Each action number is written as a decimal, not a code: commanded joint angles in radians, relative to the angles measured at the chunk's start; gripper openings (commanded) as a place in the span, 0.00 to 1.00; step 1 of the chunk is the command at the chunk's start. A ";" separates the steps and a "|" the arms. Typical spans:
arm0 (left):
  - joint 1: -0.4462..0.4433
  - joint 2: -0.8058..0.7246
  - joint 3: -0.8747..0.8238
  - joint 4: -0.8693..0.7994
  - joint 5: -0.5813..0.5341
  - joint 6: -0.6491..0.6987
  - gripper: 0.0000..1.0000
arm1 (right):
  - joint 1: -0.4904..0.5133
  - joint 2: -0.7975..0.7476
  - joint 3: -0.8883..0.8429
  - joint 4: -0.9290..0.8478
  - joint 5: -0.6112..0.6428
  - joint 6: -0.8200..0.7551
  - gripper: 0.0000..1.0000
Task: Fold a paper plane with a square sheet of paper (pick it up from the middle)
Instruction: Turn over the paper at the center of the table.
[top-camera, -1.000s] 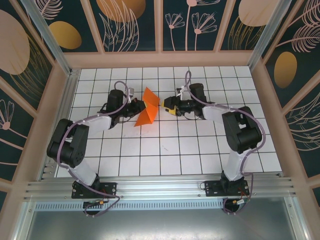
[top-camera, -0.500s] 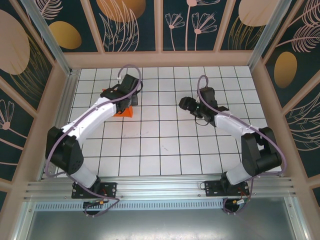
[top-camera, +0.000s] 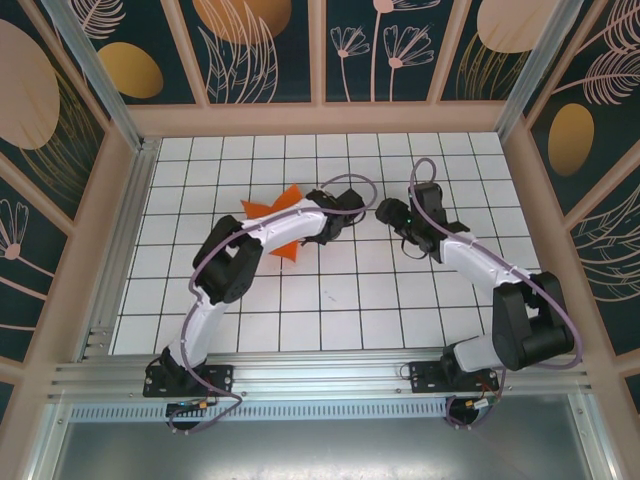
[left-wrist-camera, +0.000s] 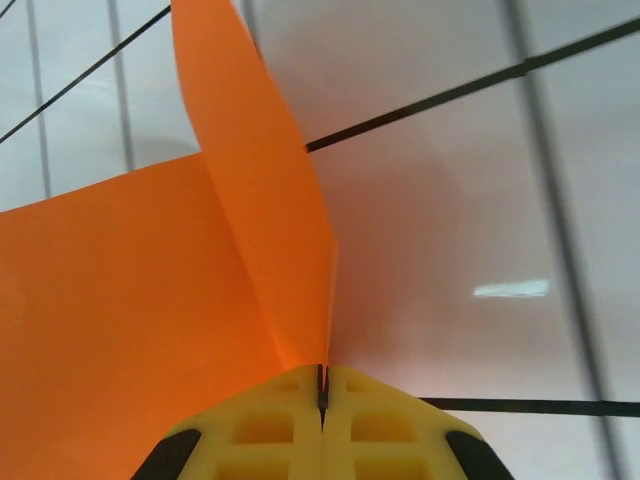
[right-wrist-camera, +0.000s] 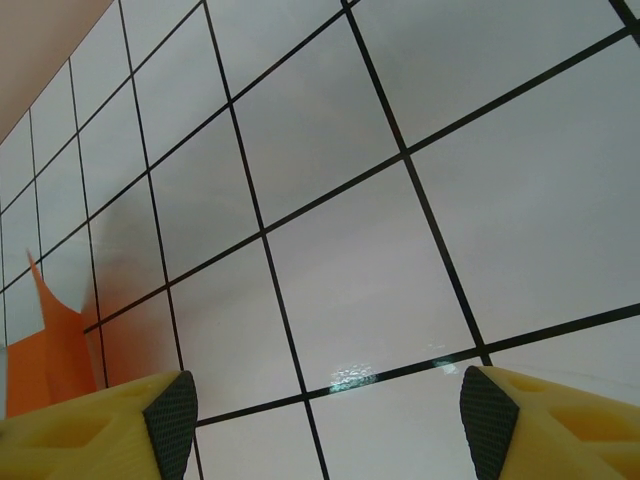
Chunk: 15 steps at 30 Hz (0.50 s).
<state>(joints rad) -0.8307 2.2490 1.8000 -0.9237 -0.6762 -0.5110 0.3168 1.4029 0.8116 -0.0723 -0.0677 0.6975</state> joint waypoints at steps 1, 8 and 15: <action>-0.019 0.054 0.059 -0.027 0.052 0.014 0.03 | -0.020 -0.050 -0.027 -0.011 0.034 0.035 0.72; -0.025 0.086 0.097 0.034 0.209 0.054 0.19 | -0.056 -0.107 -0.071 -0.003 0.042 0.070 0.72; -0.027 0.012 0.112 0.141 0.420 0.064 0.41 | -0.067 -0.131 -0.082 -0.009 0.039 0.076 0.72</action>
<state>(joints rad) -0.8585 2.3215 1.8790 -0.8417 -0.3744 -0.4568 0.2558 1.2999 0.7494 -0.0723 -0.0452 0.7589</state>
